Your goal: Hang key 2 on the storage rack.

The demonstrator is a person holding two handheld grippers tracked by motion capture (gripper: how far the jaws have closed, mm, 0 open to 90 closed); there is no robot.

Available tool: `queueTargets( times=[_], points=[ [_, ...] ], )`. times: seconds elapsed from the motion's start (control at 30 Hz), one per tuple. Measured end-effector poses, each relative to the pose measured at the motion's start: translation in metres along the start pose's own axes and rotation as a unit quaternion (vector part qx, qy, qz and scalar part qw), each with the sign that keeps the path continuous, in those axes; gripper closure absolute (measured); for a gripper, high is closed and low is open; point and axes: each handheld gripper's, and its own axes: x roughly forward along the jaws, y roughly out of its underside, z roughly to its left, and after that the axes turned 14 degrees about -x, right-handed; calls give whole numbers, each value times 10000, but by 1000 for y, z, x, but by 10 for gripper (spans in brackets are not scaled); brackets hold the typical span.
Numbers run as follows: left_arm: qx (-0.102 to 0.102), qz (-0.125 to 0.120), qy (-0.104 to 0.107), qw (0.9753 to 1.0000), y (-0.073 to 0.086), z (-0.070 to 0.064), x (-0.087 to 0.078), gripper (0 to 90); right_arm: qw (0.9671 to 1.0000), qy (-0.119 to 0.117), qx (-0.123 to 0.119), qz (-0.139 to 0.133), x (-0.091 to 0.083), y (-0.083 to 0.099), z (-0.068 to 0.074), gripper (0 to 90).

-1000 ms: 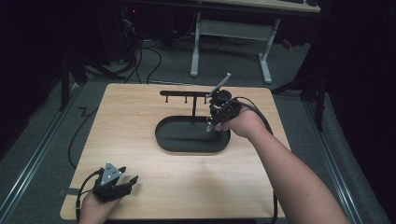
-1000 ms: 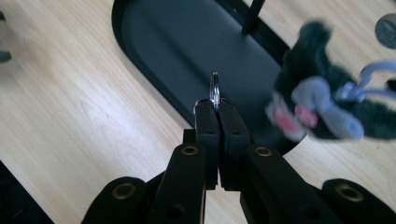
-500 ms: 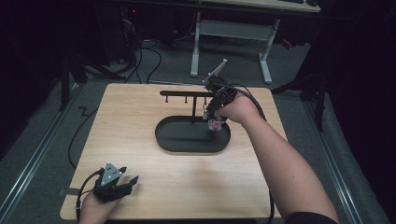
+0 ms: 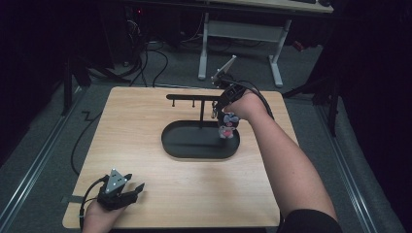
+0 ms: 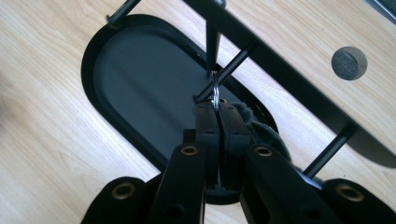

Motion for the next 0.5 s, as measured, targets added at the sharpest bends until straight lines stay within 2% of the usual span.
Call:
queueTargets(
  times=[0.1,0.13,0.27,0.3,0.5],
  points=[
    [8,-11,-4,10000,0,-1,1,401,10000,19,3,-14,3,-2,-5,893],
    [14,-8,-4,10000,0,-1,1,401,10000,20,84,-10,5,-3,-5,893],
    [33,-6,-18,10000,0,-1,1,401,9999,111,111,-34,9,-5,-9,889],
    [24,-9,-15,10000,0,-1,1,401,9997,127,179,-44,10,-6,-9,887],
    [24,9,-14,10000,0,0,2,401,9995,241,160,-129,4,-1,-8,846]
  ],
)
